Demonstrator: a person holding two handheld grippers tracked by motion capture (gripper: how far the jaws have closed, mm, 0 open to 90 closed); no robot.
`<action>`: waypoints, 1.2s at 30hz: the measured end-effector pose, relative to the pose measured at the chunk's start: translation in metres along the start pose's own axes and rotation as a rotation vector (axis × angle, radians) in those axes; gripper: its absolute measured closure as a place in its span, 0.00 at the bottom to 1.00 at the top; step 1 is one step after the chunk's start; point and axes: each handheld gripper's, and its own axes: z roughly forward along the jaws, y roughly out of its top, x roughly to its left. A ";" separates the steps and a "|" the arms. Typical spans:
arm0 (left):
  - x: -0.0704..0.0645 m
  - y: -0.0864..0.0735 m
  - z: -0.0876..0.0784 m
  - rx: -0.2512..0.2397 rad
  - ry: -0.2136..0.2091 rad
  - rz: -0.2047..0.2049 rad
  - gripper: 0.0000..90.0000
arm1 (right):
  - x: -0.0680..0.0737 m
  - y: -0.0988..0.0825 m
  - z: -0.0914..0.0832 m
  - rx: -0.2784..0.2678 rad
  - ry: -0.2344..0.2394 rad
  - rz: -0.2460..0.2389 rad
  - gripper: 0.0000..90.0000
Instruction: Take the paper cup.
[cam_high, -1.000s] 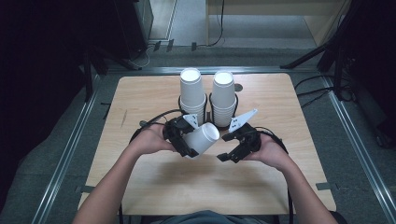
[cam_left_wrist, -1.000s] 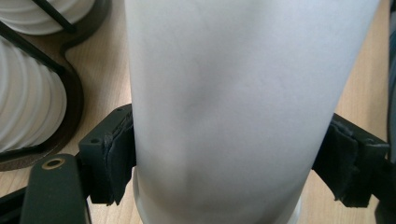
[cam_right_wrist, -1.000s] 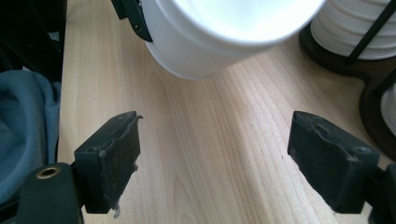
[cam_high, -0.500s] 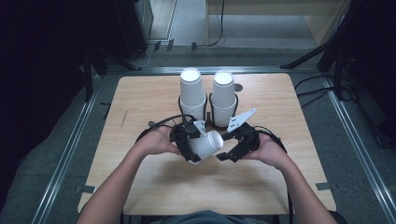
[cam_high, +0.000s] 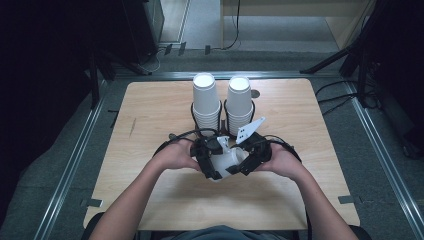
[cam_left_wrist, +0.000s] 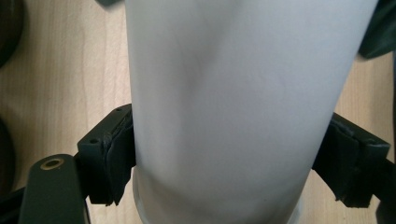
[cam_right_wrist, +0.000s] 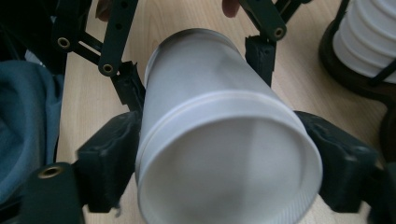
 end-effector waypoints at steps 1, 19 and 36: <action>-0.001 -0.001 0.000 -0.004 0.000 0.004 0.17 | 0.000 0.000 0.000 -0.001 0.000 -0.012 0.26; 0.003 -0.014 -0.017 -0.182 0.037 -0.093 0.00 | -0.003 -0.004 -0.008 -0.013 -0.004 0.009 0.26; 0.008 -0.035 -0.036 -0.343 0.034 -0.176 0.00 | -0.005 -0.008 -0.025 -0.095 -0.017 0.025 0.26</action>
